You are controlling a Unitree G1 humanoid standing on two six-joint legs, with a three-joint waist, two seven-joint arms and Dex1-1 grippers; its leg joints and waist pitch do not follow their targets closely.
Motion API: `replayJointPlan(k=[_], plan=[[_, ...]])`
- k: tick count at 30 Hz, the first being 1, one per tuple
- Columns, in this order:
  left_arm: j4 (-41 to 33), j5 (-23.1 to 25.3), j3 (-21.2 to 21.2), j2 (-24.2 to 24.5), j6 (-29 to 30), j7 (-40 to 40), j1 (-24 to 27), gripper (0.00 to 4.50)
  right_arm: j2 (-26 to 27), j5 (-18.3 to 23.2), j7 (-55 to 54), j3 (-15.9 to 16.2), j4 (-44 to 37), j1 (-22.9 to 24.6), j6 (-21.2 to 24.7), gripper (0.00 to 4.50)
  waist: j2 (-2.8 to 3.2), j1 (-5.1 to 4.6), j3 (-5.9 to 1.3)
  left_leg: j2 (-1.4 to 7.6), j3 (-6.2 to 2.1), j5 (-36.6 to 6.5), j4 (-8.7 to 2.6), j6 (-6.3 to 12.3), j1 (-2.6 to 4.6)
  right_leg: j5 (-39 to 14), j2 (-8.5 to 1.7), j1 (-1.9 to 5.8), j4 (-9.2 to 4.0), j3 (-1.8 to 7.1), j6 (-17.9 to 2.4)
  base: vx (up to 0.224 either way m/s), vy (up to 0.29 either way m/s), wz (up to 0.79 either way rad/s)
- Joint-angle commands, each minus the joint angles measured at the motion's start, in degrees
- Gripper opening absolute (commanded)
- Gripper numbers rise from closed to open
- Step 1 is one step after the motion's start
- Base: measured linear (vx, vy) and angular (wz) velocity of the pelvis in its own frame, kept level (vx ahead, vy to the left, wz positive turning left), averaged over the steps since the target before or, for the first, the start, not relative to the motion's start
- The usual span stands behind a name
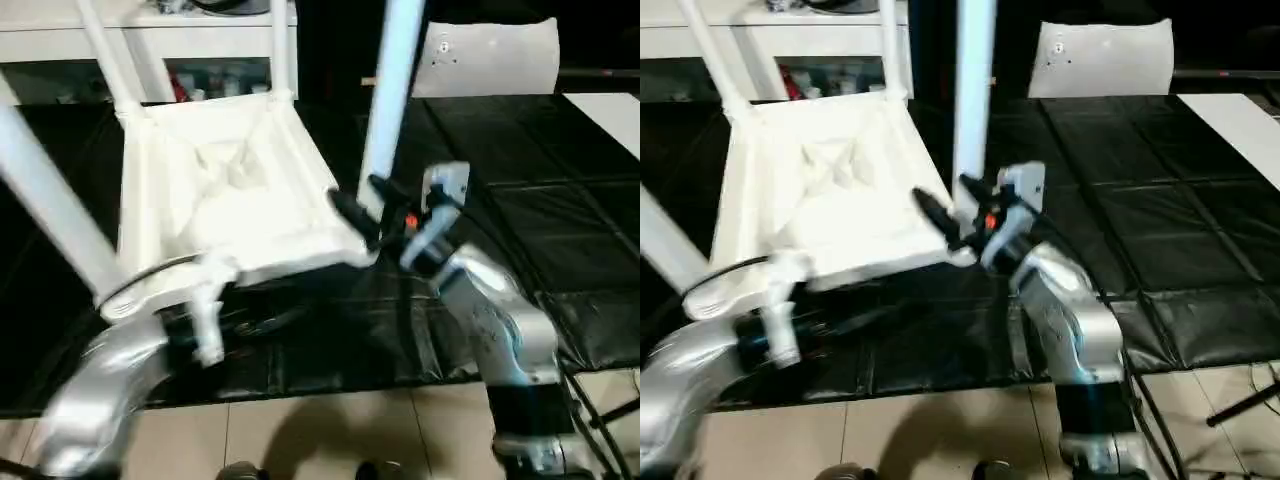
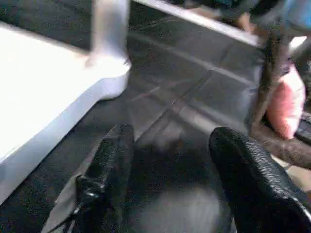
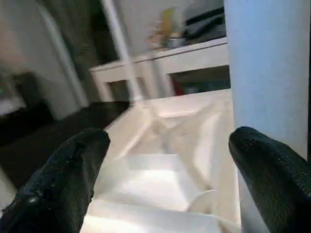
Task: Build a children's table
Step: Rotate leg to tighten
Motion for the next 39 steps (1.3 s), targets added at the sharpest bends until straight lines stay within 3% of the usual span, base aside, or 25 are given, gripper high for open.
replayJointPlan(k=[1, 3, 6, 7, 11, 16, 20, 21, 23, 24, 25, 26, 27, 28, 29, 30, 31, 32, 33, 34, 35, 36, 37, 38, 39], plan=[[-1.44, -0.41, 1.43, 1.45, 0.22, -0.48, 1.34, 3.16, -1.82, -2.96, -5.28, -4.86, 4.69, -0.84, -1.42, 4.5, 0.91, -0.74, -2.42, 1.06, -0.79, -22.11, -4.62, -0.17, 1.15, -37.91, -3.35, 1.16, -6.85, 1.82, -0.13, 0.0, 0.0, 0.0], [-1.71, -0.46, 3.05, 3.9, -0.32, -1.79, 4.24, 3.28, -3.2, -4.32, -7.51, -6.47, 8.0, -1.87, -3.83, 4.5, 1.05, -1.15, -2.44, 1.15, -1.2, -23.72, -4.99, -0.32, 0.9, -37.38, -3.37, 1.66, -6.88, 1.39, 0.3, 0.0, 0.0, 0.0], [-0.75, -1.03, 6.86, 6.79, -1.38, -2.34, 8.17, 3.59, -5.44, -6.21, -7.59, -6.46, 10.99, -1.69, -6.38, 4.5, 1.12, -1.45, -2.23, 1.03, -1.14, -26.1, -4.96, -0.2, 1.36, -36.47, -3.28, 1.36, -7.24, 1.29, -0.1, 0.0, 0.0, 0.0], [-0.75, -1.03, 6.86, 6.79, -1.38, -2.34, 8.17, 3.64, -5.44, -6.21, -7.59, -6.46, 10.99, -1.69, -6.38, 4.5, 1.02, -1.71, -2.3, 0.99, -1.28, -25.56, -5.17, 0.24, 0.86, -35.92, -3.41, 1.84, -7.11, 1.37, -0.18, 0.0, 0.0, 0.0], [2.55, -2.28, 11.99, 9.45, -3.42, -4.01, 11.83, 3.92, -6.15, -5.9, -4.51, -4.47, 7.66, 1.94, -5.55, 4.5, 1.09, -2.34, -2.1, 1.14, -1.49, -25.14, -5.55, 1.25, 0.11, -35.83, -3.73, 2.27, -6.92, 1.46, -0.82, 0.0, 0.0, 0.0], [3.67, -3.85, 14.55, 10.43, -3.99, -3.78, 12.04, 4.23, -6.52, -5.06, -0.57, -1.3, 4.28, 5.93, -3.6, 4.5, 0.99, -2.77, -1.95, 0.89, -1.05, -24.37, -5.01, 2.29, 1.01, -38.38, -3.63, 1.27, -7.74, 1.72, -0.68, 0.0, 0.0, 0.0], [5.52, -4.87, 15.48, 12.27, -3.86, -4.08, 10.52, 4.46, -7.77, -7.67, 2.23, 4.12, 1.8, 10.83, -2.36, 4.5, 1.16, -2.85, -1.58, 0.92, -1.1, -25.68, -5.07, 2.3, 1.17, -40.47, -3.47, 1.06, -8.23, 1.25, 0.05, 0.0, 0.0, 0.0], [5.83, -5.29, 15.55, 13.3, -3.4, -5.23, 10.97, 4.46, -7.76, -7.93, 2.4, 4.74, 1.35, 11.99, -1.98, 4.5, 1.26, -2.78, -1.41, 0.76, -1.04, -26.8, -4.82, 2.07, 1.75, -42.39, -3.36, 0.6, -8.82, 1.01, 0.73, 0.0, 0.0, 0.0], [5.44, -6.31, 15.43, 15.37, -1.63, -7.77, 12.64, 4.46, -7.65, -8.61, 2.01, 5.1, 0.82, 13.23, -2.0, 4.5, 1.68, -2.88, -1.01, 0.71, -1.38, -28.55, -4.89, 1.8, 1.81, -44.45, -3.47, 0.7, -9.26, 0.33, 1.75, 0.0, 0.0, 0.0], [4.99, -6.8, 15.3, 16.23, -0.65, -8.87, 13.51, 4.46, -7.58, -8.94, 1.66, 5.05, 0.66, 13.5, -2.13, 4.5, 1.8, -3.2, -0.7, 0.95, -1.7, -31.17, -5.12, 1.54, 1.97, -45.1, -3.29, 0.89, -9.69, -0.68, 2.31, 0.0, 0.0, 0.0], [4.51, -7.55, 15.34, 17.26, 0.56, -10.11, 14.54, 4.46, -7.61, -9.17, 1.37, 5.18, 0.19, 13.85, -1.8, 4.5, 2.44, -3.73, -0.32, 1.62, -2.41, -35.16, -5.87, 1.29, 2.04, -43.46, -3.15, 1.91, -9.86, -2.28, 2.7, 0.0, 0.0, 0.0], [4.05, -8.46, 15.63, 18.57, 2.05, -11.55, 15.69, 4.46, -7.84, -8.29, 2.44, 5.49, -0.63, 14.3, -0.76, 4.5, 2.6, -3.96, -0.31, 2.11, -2.86, -37.26, -6.48, 1.25, 1.74, -41.0, -2.98, 2.72, -9.44, -2.8, 2.57, 0.0, 0.0, 0.0], [3.68, -9.46, 16.13, 20.07, 3.56, -13.11, 16.88, 4.46, -8.27, -7.4, 3.77, 6.01, -1.57, 14.78, 0.31, 4.5, 3.54, -3.89, 0.22, 4.15, -3.94, -44.27, -9.48, 0.64, -0.3, -32.07, -2.38, 5.33, -5.09, -2.9, 1.13, -0.084, 0.025, -0.14], [3.75, -9.57, 16.25, 20.41, 3.75, -13.35, 17.05, 4.46, -8.37, -7.12, 4.12, 6.18, -1.84, 14.9, 0.63, 4.5, 4.33, -2.66, 0.74, 5.96, -4.06, -49.75, -12.96, -0.04, -3.21, -24.8, -1.95, 7.72, 2.36, -2.25, -0.45, -0.068, -0.032, 0.04], [4.14, -9.99, 16.76, 21.53, 4.44, -14.07, 17.47, 4.46, -8.7, -6.17, 5.3, 6.77, -2.76, 15.3, 1.71, 4.5, 4.63, -0.06, 0.66, 5.9, -0.56, -51.69, -14.4, 0.05, -3.39, -13.85, -1.08, 5.77, 6.55, -0.7, -2.24, -0.068, -0.032, 0.04], [4.41, -10.08, 16.98, 21.89, 4.67, -14.29, 17.52, 4.46, -8.81, -5.99, 5.73, 6.99, -3.01, 15.4, 1.76, 4.5, 1.41, -0.22, 0.9, 3.03, -0.52, -45.44, -10.36, -1.21, 0.57, -32.33, -2.3, 2.4, 1.53, 3.22, 0.38, 0.027, -0.117, 0.2], [4.98, -10.07, 17.36, 22.51, 4.74, -14.6, 17.55, 4.46, -9.0, -5.64, 6.49, 7.38, -3.47, 15.59, 1.92, 4.5, -0.19, -1.14, 2.58, -3.43, 0.35, -24.28, 6.34, -0.44, 9.22, -69.14, -6.41, -7.93, -14.64, 1.11, 4.59, 0.041, -0.091, -0.07], [6.0, -9.54, 17.82, 23.09, 3.78, -14.73, 17.35, 4.46, -9.26, -5.19, 7.39, 7.84, -4.04, 15.81, 2.25, 4.5, 0.02, -1.6, 2.28, -3.86, -2.03, -13.79, 7.13, 1.53, 6.38, -72.4, -9.5, -4.83, -14.03, 3.97, 3.51, 0.041, -0.091, -0.07], [9.1, -8.62, 19.32, 23.29, 1.02, -13.51, 15.5, 4.46, -9.72, -4.84, 9.01, 8.76, -4.76, 16.18, 2.26, 4.5, 0.16, 0.07, 0.72, -2.02, -4.2, -9.04, 1.54, 3.18, -0.55, -62.8, -10.52, 4.81, -9.17, 6.15, 3.67, 0.096, 0.0, -0.21], [9.1, -8.62, 19.32, 23.29, 1.02, -13.51, 15.5, 4.46, -9.72, -4.84, 9.01, 8.76, -4.76, 16.18, 2.26, 4.5, 0.81, 1.2, 0.54, -0.63, -4.26, -10.86, -1.27, 3.05, 0.89, -56.13, -9.03, 4.04, -8.51, 5.5, 2.71, 0.054, -0.051, 0.18], [11.2, -7.93, 20.24, 23.09, -1.29, -12.16, 13.82, 4.46, -9.77, -4.85, 9.7, 9.07, -4.98, 16.29, 2.38, 4.5, 2.12, 1.17, -0.92, 0.99, -3.62, -13.61, -3.58, 2.96, 4.81, -37.31, -4.42, 1.3, -6.26, 3.79, -2.01, 0.054, -0.051, 0.18], [12.95, -7.51, 21.0, 22.92, -2.99, -11.01, 12.22, 4.46, -9.79, -5.07, 10.01, 9.32, -5.02, 16.31, 2.48, 4.5, 2.14, 0.07, -0.85, 1.89, -3.17, -14.02, -4.88, 3.83, 3.53, -20.86, -3.5, 2.81, -4.48, 2.99, -7.51, -0.032, -0.066, 0.27], [14.45, -7.33, 21.54, 22.9, -4.38, -9.99, 10.57, 4.46, -9.76, -5.45, 10.09, 9.51, -5.0, 16.26, 2.7, 4.5, 1.87, -0.15, -0.61, 2.07, -2.78, -14.74, -5.57, 4.33, 2.42, -15.45, -3.78, 3.61, -4.36, 2.79, -9.51, 0.0, 0.0, 0.0], [14.81, -8.09, 21.82, 21.68, -5.26, -8.13, 7.03, 4.46, -9.47, -6.0, 9.6, 9.65, -4.46, 15.79, 2.87, 4.5, 1.74, -0.14, -0.35, 1.85, -2.58, -17.43, -5.62, 4.3, 2.57, -18.84, -3.81, 3.45, -4.74, 2.77, -9.14, 0.0, 0.0, 0.0], [14.44, -8.55, 21.78, 20.96, -5.19, -7.41, 5.61, 4.46, -9.35, -6.09, 9.32, 9.68, -4.19, 15.55, 2.93, 4.5, 1.74, -0.15, 0.09, 1.09, -2.05, -22.67, -5.16, 3.2, 3.74, -30.11, -3.91, 2.52, -6.11, 2.48, -7.36, 0.0, 0.0, 0.0]])
